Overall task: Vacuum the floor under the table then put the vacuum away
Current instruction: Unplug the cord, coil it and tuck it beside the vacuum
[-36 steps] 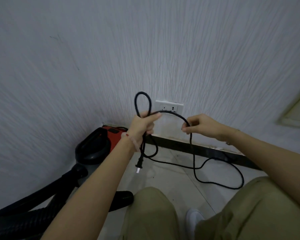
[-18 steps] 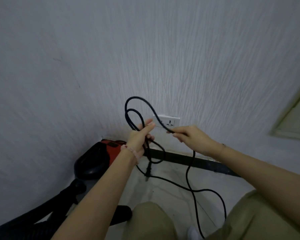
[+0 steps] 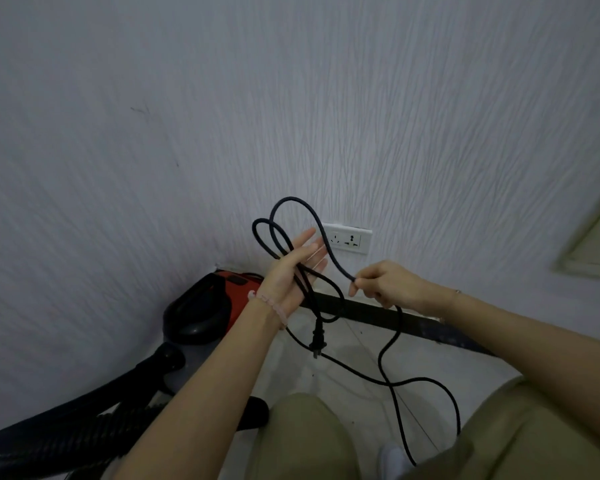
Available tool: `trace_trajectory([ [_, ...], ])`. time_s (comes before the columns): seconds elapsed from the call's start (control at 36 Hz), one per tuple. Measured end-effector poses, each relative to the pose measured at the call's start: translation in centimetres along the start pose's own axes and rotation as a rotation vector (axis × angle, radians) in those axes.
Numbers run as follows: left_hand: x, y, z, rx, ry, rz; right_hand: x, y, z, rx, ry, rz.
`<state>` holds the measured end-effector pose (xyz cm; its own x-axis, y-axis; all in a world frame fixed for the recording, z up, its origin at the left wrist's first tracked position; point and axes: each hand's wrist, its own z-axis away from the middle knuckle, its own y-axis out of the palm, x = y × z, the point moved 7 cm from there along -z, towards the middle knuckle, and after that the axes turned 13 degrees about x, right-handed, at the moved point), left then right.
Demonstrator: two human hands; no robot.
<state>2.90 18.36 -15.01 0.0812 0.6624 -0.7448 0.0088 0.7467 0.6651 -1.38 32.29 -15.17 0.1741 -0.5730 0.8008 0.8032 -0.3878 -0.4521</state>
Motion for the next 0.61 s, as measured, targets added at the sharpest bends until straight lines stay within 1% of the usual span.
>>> trace_trajectory([
  [0.06,0.0,0.3,-0.2,0.004,0.004,-0.007,0.0,0.8,-0.1,0.053,-0.004,0.053],
  [0.11,0.2,0.2,-0.4,-0.031,0.007,0.009,0.2,1.3,-0.3,0.086,-0.018,0.084],
  [0.19,0.0,0.2,-0.7,-0.076,0.032,0.01,0.5,2.0,-0.4,0.166,-0.063,0.015],
  [0.28,-1.5,0.2,-1.0,-0.146,0.134,0.044,0.5,2.4,-0.4,0.215,-0.102,0.031],
  [0.36,-4.4,-0.2,-1.1,-0.189,0.262,0.196,-0.7,2.4,-0.2,0.307,-0.092,0.072],
  [0.44,-7.8,-0.8,-0.5,-0.172,0.383,0.355,-2.5,2.8,-0.1,0.419,-0.046,0.156],
  [0.53,-10.5,-1.3,0.6,-0.129,0.473,0.503,-4.4,3.5,-0.3,0.503,0.035,0.321],
  [0.58,-11.3,-1.9,1.1,-0.115,0.49,0.59,-5.9,3.7,-0.7,0.544,0.125,0.446],
  [0.61,-11.3,-2.3,1.3,-0.121,0.47,0.599,-6.5,3.4,-1.0,0.52,0.173,0.472],
])
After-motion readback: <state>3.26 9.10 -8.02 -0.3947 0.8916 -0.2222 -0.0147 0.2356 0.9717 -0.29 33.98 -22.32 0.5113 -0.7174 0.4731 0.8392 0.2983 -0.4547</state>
